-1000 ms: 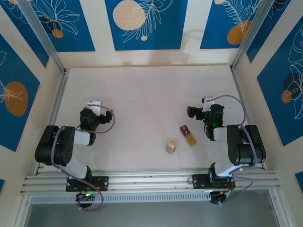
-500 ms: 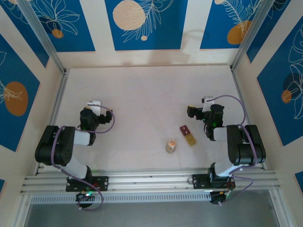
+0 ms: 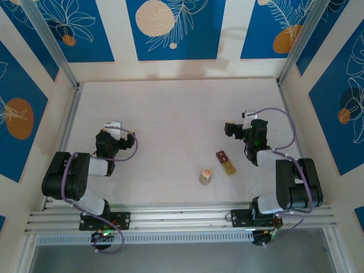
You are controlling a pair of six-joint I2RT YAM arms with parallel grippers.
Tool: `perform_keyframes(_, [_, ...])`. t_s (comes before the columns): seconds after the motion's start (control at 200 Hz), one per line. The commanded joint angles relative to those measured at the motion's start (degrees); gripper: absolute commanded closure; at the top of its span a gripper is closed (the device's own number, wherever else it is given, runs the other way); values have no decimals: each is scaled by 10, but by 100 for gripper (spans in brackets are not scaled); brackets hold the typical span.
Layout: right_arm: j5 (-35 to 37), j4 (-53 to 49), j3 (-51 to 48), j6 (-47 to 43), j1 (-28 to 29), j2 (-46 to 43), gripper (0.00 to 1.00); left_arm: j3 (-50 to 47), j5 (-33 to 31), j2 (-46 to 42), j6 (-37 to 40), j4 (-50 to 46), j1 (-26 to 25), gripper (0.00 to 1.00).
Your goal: Sort the pills into containers
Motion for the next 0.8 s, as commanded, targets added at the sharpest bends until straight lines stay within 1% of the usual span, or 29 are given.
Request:
perform_keyframes(0.0, [64,-126,42,43,7,-38,1,-10,-23,-46,3,1,2,0])
perform_keyframes(0.12, [95,-244,86,93,20,-67,1,-8,-72,-84,-10,-38,-2,0])
perform_keyframes(0.165, [115,-296,103,122,28,-73,1,-3,-94,-105,-19,-70,-4,0])
perform_keyframes(0.25, [138,-417,145,190,47,-73,1,26,-141,-159,-46,-176,-12,0])
perform_keyframes(0.305, [144,-488,171,228,61,-70,1,54,-169,-192,-93,-248,-13,0])
perform_keyframes(0.34, [140,-529,186,246,70,-68,1,74,-174,-211,-124,-298,-12,0])
perform_keyframes(0.385, [135,-571,197,263,82,-68,1,98,-169,-232,-161,-349,-13,0])
perform_keyframes(0.445, [121,-613,207,275,99,-72,0,115,-160,-260,-210,-390,-12,0])
perform_keyframes(0.56, [95,-677,204,293,128,-95,2,126,-128,-304,-267,-424,-12,0])
perform_keyframes(0.685, [84,-716,178,310,153,-128,6,130,-77,-327,-289,-436,-12,0])
perform_keyframes(0.745, [76,-719,162,311,159,-143,11,136,-58,-331,-294,-447,-13,0])
perform_keyframes(0.795, [74,-719,149,315,162,-152,13,142,-48,-331,-294,-455,-12,0])
